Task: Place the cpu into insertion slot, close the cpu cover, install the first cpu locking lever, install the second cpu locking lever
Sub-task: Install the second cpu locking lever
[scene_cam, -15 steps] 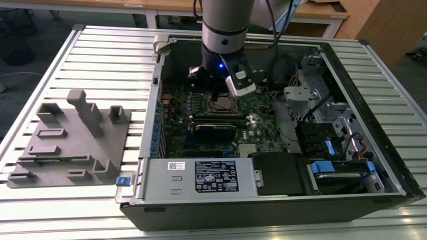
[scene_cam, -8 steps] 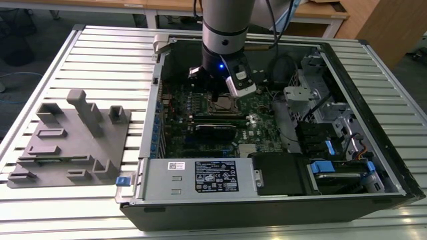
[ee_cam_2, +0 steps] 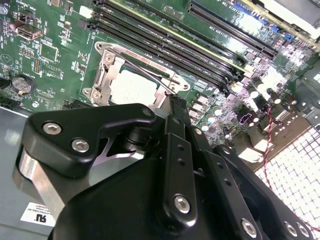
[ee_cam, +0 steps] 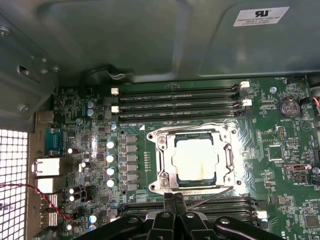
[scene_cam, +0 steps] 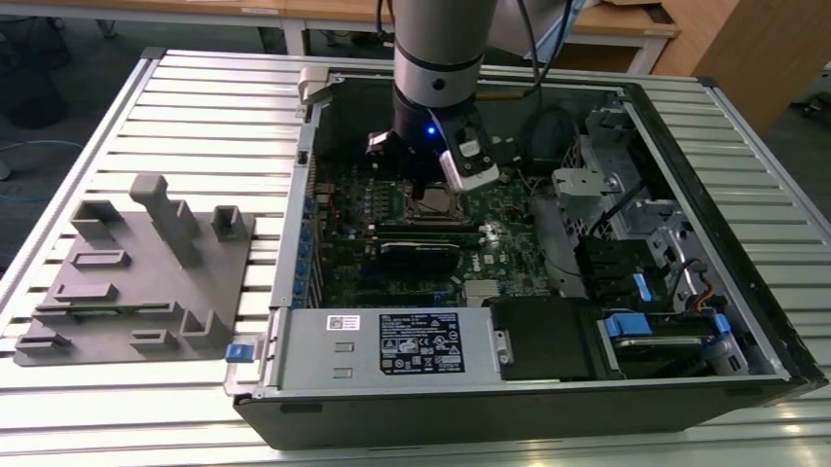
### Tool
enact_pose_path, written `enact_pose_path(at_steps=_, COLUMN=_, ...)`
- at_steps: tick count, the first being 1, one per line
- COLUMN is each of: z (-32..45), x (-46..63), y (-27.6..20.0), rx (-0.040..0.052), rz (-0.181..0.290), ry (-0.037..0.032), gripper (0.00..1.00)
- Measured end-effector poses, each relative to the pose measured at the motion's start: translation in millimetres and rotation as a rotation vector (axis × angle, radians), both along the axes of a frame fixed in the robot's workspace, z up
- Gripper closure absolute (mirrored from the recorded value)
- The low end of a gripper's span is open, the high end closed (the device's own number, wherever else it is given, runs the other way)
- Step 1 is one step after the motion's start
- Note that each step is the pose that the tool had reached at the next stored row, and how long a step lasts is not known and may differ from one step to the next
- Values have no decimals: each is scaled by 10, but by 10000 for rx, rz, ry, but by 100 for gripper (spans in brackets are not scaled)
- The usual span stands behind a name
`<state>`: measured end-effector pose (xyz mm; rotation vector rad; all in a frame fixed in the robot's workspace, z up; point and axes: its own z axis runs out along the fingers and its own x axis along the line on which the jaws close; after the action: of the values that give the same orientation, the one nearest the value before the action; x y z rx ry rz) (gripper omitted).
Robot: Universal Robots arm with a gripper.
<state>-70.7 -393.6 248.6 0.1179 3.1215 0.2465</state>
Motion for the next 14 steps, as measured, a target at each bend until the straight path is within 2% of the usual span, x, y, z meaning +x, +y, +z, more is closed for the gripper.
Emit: enact_pose_path(at_steps=14, z=-34, x=2, y=-16, rx=0, rz=3, ry=-1, gripper=89)
